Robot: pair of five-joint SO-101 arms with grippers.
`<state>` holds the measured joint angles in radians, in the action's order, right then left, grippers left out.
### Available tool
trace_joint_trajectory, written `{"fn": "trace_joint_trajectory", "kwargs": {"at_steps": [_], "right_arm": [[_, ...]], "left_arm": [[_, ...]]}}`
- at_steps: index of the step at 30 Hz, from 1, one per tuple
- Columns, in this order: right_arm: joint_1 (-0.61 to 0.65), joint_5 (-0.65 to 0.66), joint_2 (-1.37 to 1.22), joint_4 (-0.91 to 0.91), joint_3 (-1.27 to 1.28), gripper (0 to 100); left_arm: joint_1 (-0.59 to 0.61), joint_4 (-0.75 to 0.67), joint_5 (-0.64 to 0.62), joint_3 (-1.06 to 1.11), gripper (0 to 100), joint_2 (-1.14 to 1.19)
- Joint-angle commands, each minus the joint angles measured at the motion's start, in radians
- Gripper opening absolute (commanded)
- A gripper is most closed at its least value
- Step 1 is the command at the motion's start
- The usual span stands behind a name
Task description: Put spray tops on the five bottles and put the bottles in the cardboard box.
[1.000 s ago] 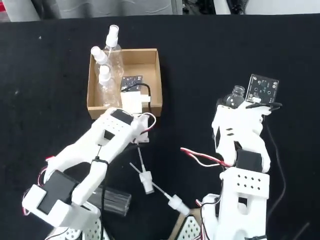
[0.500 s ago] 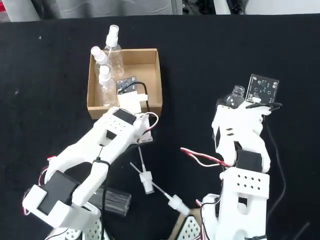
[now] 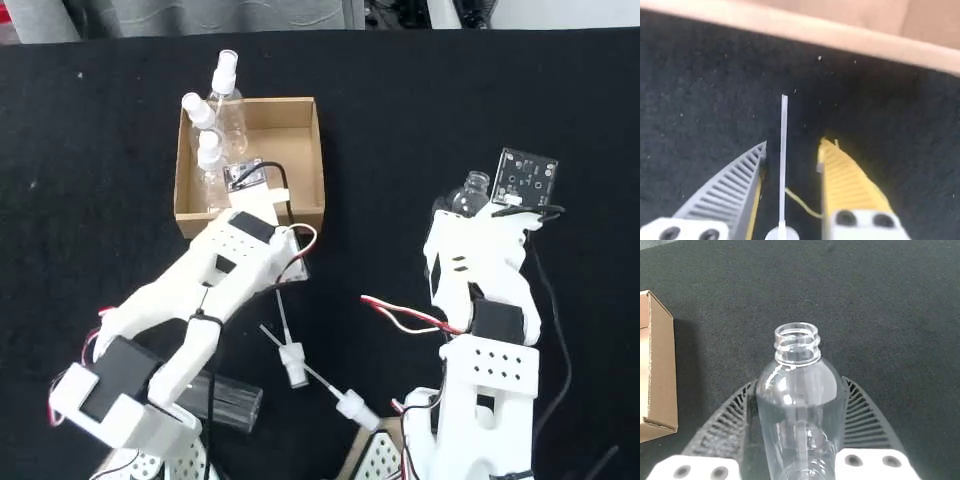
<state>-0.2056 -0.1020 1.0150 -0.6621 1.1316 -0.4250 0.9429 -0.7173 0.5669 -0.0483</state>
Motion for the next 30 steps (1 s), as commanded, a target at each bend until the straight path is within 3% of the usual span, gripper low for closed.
{"fn": "trace_joint_trajectory", "kwargs": {"at_steps": [1,9,20,30], "right_arm": [[-0.026,0.002,0.036,0.023,-0.008,11.6],[-0.026,0.002,0.036,0.023,-0.008,11.6],[-0.026,0.002,0.036,0.023,-0.008,11.6],[-0.026,0.002,0.036,0.023,-0.008,11.6]], "left_arm": [[-0.001,-0.081,-0.012,-0.001,12,0.031],[-0.001,-0.086,-0.014,-0.019,3,0.069],[0.001,-0.009,-0.051,-0.036,3,0.057],[0.182,0.189,-0.100,-0.153,3,0.057]]}}
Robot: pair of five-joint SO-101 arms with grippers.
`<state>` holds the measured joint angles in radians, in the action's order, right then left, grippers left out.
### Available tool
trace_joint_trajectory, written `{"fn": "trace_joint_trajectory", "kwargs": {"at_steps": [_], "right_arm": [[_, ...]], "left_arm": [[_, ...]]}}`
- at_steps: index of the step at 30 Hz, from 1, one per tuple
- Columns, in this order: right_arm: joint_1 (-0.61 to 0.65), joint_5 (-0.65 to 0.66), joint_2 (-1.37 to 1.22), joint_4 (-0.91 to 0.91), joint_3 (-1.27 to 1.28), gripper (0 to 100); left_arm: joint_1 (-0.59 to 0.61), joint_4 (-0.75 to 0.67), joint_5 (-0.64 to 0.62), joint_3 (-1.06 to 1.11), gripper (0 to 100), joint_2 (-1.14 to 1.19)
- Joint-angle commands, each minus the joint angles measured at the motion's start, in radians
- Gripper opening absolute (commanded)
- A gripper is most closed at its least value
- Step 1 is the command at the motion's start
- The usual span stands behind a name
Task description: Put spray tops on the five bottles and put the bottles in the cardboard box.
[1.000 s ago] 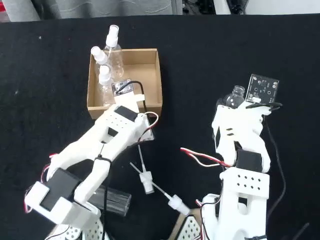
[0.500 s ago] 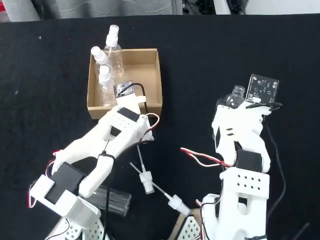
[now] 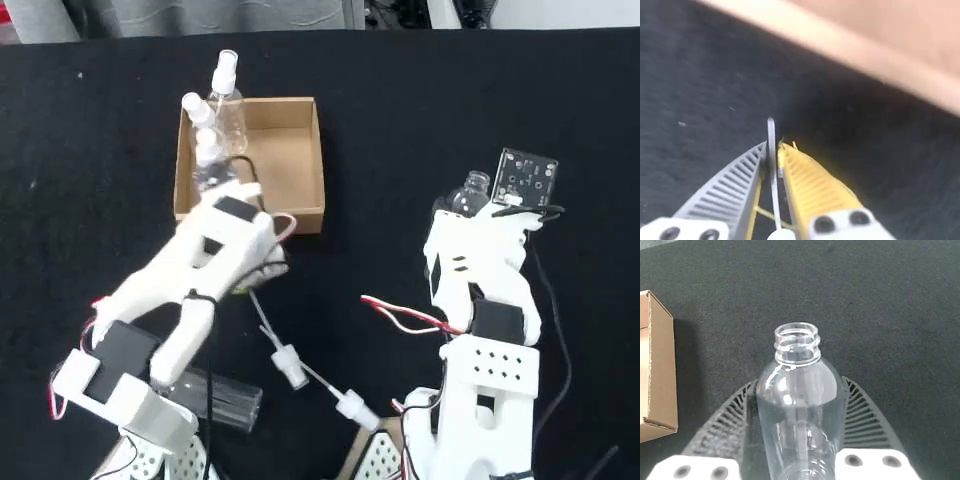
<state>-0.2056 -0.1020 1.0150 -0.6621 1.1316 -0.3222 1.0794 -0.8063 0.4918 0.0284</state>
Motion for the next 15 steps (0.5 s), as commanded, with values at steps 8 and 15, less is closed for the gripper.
{"fn": "trace_joint_trajectory", "kwargs": {"at_steps": [8,15], "right_arm": [[-0.026,0.002,0.036,0.023,-0.008,11.6],[-0.026,0.002,0.036,0.023,-0.008,11.6]], "left_arm": [[0.199,0.187,-0.011,-0.140,3,-0.020],[0.340,0.381,-0.009,-0.251,3,-0.020]]}}
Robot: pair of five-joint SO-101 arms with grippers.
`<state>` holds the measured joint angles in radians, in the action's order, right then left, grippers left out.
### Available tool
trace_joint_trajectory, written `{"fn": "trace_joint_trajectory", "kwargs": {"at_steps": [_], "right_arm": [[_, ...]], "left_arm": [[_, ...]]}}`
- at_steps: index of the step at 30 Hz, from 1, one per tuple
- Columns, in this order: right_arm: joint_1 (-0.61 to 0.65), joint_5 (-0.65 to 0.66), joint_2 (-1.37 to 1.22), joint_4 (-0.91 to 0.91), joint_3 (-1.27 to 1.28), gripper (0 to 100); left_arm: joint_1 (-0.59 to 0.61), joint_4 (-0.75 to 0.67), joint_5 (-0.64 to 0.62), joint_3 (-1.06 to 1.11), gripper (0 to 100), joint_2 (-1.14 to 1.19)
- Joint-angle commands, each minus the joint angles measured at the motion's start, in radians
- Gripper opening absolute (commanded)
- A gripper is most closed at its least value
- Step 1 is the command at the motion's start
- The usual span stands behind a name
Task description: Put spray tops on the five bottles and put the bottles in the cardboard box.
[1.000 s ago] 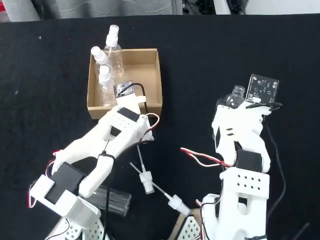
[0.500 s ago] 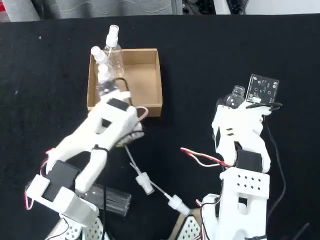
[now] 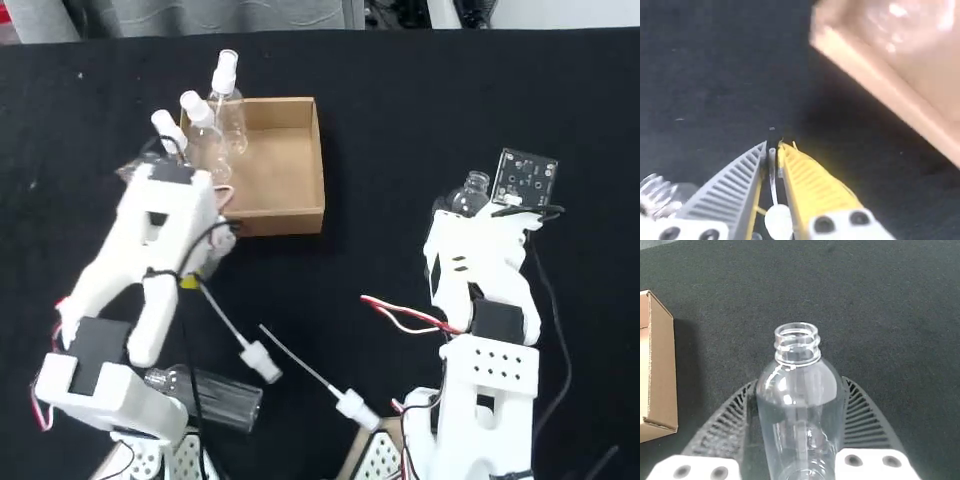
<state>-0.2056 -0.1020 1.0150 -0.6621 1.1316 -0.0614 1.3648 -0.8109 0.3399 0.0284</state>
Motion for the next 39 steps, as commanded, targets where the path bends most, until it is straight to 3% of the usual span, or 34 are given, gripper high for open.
{"fn": "trace_joint_trajectory", "kwargs": {"at_steps": [1,19,31,39], "right_arm": [[-0.026,0.002,0.036,0.023,-0.008,11.6],[-0.026,0.002,0.036,0.023,-0.008,11.6],[-0.021,0.029,0.036,0.023,-0.007,11.6],[-0.025,0.029,0.036,0.023,-0.007,11.6]], "left_arm": [[0.099,0.117,-0.003,-0.111,3,-0.020],[0.518,0.149,-0.006,-0.214,3,-0.018],[0.863,0.152,0.000,-0.234,3,-0.020],[1.030,0.152,0.170,-0.234,3,-0.020]]}}
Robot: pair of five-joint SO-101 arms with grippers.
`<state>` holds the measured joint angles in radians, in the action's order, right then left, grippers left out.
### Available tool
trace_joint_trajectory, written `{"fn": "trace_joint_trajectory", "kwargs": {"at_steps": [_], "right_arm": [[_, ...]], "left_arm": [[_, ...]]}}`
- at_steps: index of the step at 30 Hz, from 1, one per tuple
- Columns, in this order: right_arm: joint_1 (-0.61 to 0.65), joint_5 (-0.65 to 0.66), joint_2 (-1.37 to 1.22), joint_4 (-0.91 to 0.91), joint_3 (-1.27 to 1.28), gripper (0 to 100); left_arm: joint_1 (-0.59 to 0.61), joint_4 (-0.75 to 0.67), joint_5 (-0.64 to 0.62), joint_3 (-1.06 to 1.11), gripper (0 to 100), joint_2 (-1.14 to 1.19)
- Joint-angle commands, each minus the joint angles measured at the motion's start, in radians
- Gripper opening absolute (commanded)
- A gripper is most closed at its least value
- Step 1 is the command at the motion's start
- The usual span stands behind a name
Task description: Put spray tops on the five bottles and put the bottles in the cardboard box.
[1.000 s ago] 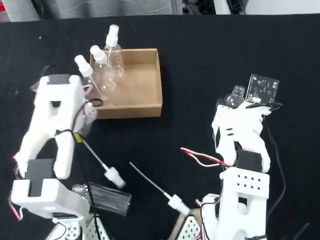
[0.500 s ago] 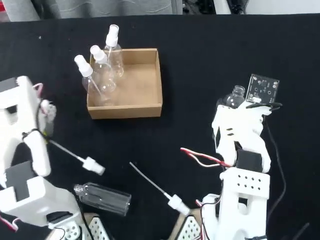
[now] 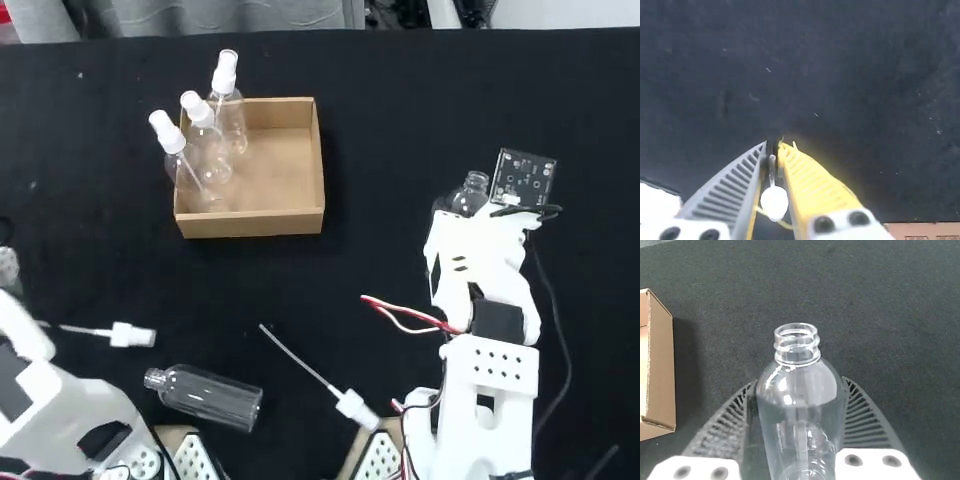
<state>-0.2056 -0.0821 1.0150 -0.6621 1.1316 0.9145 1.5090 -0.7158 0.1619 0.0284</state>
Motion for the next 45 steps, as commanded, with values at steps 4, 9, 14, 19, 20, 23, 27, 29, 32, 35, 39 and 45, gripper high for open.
{"fn": "trace_joint_trajectory", "kwargs": {"at_steps": [4,9,14,19,20,23,27,29,32,35,39,45], "right_arm": [[-0.025,0.009,0.036,0.023,-0.007,11.6],[-0.025,0.009,0.036,0.023,-0.007,11.6],[-0.023,0.009,0.036,0.025,-0.001,11.6],[-0.020,0.009,0.036,0.026,0.002,11.6],[-0.020,0.009,0.036,0.026,0.002,11.6],[-0.020,0.009,0.036,0.026,0.002,11.6],[-0.020,0.009,0.036,0.026,0.002,11.6],[-0.020,0.009,0.036,0.026,0.002,11.6],[-0.020,0.009,0.036,0.026,0.002,11.6],[-0.020,0.009,0.036,0.026,0.002,11.6],[-0.021,0.009,0.036,0.026,0.002,11.6],[-0.023,0.009,0.036,0.028,0.002,11.6]], "left_arm": [[0.093,0.009,0.135,-0.056,3,-0.020],[0.151,0.009,0.155,-0.050,13,-0.020],[0.197,0.110,0.157,-0.099,34,-0.020],[0.236,0.253,0.313,-0.219,34,-0.020],[0.237,0.252,0.342,-0.228,34,-0.020],[0.236,0.250,0.400,-0.242,34,-0.020],[0.234,0.250,0.489,-0.237,34,-0.020],[0.234,0.250,0.545,-0.243,34,-0.020],[0.226,0.250,0.651,-0.243,32,-0.020],[0.225,0.250,0.790,-0.243,22,-0.020],[0.179,0.250,1.007,-0.229,13,-0.020],[0.131,0.250,1.106,-0.197,12,-0.026]]}}
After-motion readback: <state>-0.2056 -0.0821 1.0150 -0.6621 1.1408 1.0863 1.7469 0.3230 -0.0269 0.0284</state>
